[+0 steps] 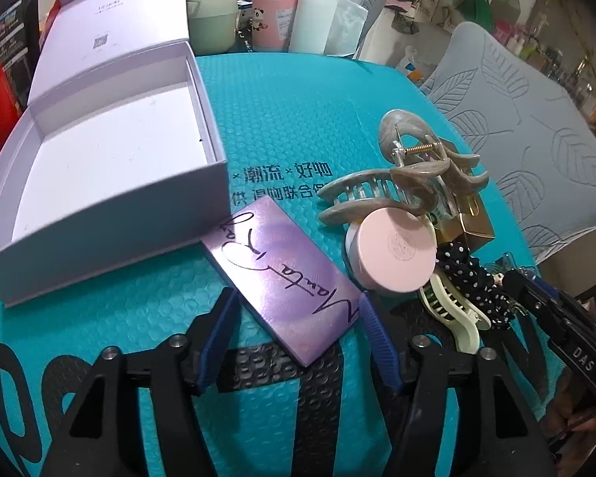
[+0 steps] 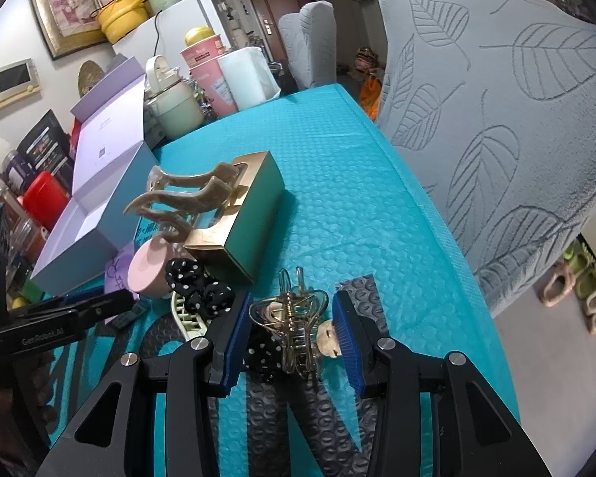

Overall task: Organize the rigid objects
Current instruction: 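Grasp the purple Manta Ray card with the left gripper while right holds clip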

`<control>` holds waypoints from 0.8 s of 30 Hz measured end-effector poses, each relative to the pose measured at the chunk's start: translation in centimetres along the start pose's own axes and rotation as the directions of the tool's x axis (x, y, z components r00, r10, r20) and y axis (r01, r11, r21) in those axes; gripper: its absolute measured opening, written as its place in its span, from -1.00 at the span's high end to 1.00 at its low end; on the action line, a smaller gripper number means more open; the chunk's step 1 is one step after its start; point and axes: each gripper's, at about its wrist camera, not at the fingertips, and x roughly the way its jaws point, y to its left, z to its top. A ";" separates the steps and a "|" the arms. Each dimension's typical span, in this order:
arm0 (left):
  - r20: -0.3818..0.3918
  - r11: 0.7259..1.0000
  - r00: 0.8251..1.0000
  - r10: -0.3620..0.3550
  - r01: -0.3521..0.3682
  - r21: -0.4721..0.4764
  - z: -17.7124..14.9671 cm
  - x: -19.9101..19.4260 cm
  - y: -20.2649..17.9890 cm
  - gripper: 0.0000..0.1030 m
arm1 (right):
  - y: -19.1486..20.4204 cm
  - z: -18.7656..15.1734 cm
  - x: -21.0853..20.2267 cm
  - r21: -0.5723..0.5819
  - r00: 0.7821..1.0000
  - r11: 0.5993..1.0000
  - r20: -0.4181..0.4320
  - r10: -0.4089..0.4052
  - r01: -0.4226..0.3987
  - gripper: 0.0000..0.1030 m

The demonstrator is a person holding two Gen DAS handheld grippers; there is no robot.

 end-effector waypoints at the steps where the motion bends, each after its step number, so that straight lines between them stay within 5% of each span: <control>1: -0.012 1.000 1.000 0.016 -0.016 0.006 0.1 0.4 -0.2 -0.56 | -0.1 0.0 0.0 0.001 1.000 1.000 0.000 0.001 -0.001 0.20; 11: -0.012 0.992 0.993 0.115 -0.115 0.048 1.1 2.2 -1.6 -0.60 | -0.1 0.0 0.0 -0.001 1.000 1.000 0.003 -0.004 0.004 0.20; 20: 0.006 0.993 0.994 0.110 -0.110 0.042 2.3 3.2 -1.8 -0.60 | 0.2 -0.2 -0.1 -0.022 1.000 1.000 0.006 -0.014 0.014 0.20; 24: 0.043 0.992 0.992 0.115 -0.117 0.040 1.8 2.8 -1.5 -0.25 | 0.4 -0.4 -0.3 -0.034 1.000 0.999 0.009 -0.019 0.019 0.21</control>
